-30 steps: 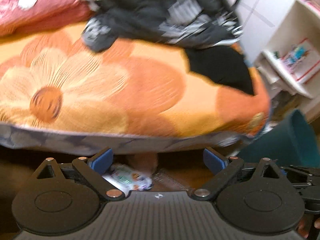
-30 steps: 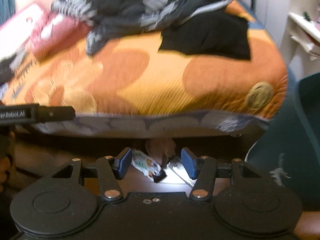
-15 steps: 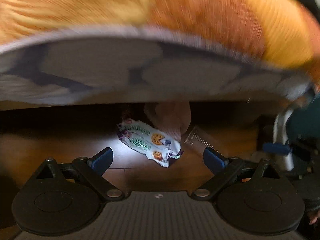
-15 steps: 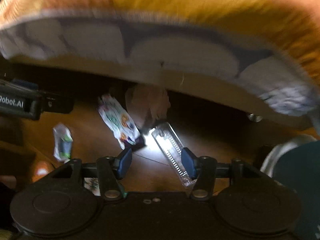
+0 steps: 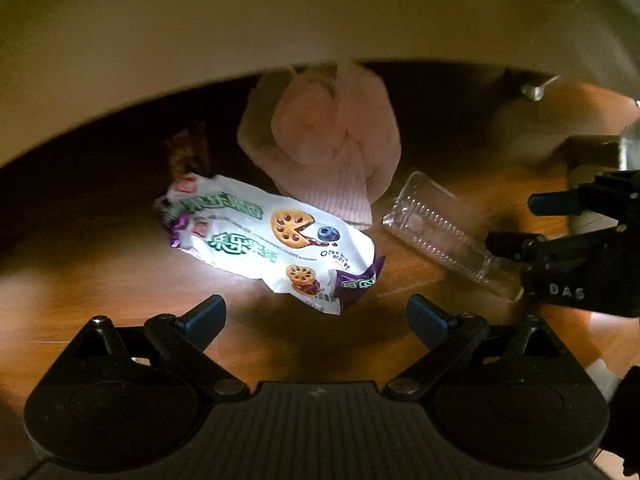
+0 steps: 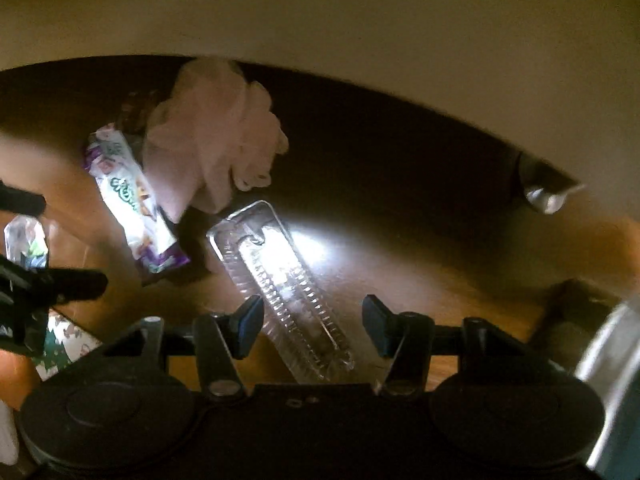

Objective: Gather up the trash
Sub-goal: 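Grasp the clear plastic tray with the right tool while the left tool grasps the white snack bag, then carry the snack bag and plastic tray in both tools to the teal bin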

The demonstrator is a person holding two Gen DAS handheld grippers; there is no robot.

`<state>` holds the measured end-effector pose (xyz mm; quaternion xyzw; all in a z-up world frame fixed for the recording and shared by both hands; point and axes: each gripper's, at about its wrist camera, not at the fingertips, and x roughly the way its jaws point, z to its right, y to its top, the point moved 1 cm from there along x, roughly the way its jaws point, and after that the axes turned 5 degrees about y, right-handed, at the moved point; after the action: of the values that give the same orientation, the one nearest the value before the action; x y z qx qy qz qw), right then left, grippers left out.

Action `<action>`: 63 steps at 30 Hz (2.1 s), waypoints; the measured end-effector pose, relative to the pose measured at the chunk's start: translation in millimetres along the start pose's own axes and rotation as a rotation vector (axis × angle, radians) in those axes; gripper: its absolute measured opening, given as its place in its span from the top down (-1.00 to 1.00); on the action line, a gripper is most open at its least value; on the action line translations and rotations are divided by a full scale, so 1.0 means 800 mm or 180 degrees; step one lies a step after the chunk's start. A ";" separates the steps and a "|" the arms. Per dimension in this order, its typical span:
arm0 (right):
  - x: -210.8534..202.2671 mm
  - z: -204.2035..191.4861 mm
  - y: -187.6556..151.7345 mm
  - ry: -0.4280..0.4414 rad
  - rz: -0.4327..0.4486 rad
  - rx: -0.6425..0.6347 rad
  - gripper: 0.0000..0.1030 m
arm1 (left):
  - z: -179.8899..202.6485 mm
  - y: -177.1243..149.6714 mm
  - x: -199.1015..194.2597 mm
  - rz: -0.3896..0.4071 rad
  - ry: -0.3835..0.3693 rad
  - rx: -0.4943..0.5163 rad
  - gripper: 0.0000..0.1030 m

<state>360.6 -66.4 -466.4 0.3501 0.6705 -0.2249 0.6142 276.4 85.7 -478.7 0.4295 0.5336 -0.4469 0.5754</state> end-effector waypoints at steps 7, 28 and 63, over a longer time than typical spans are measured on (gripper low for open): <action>0.028 -0.022 -0.008 0.0205 0.0014 -0.0673 -0.06 | 0.005 0.003 0.048 -0.0106 -0.0045 0.0030 -0.88; 0.087 -0.055 -0.019 -0.0271 0.0000 -0.1186 0.02 | -0.003 0.004 0.089 -0.0281 -0.0163 -0.0122 0.36; -0.183 -0.105 -0.048 -0.0069 0.0492 0.0178 0.98 | 0.000 -0.055 -0.180 0.0373 -0.0192 -0.0500 0.54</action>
<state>275.7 -58.1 -315.9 0.4153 0.6283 -0.1993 0.6270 229.2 83.2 -335.5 0.3999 0.5233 -0.3820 0.6483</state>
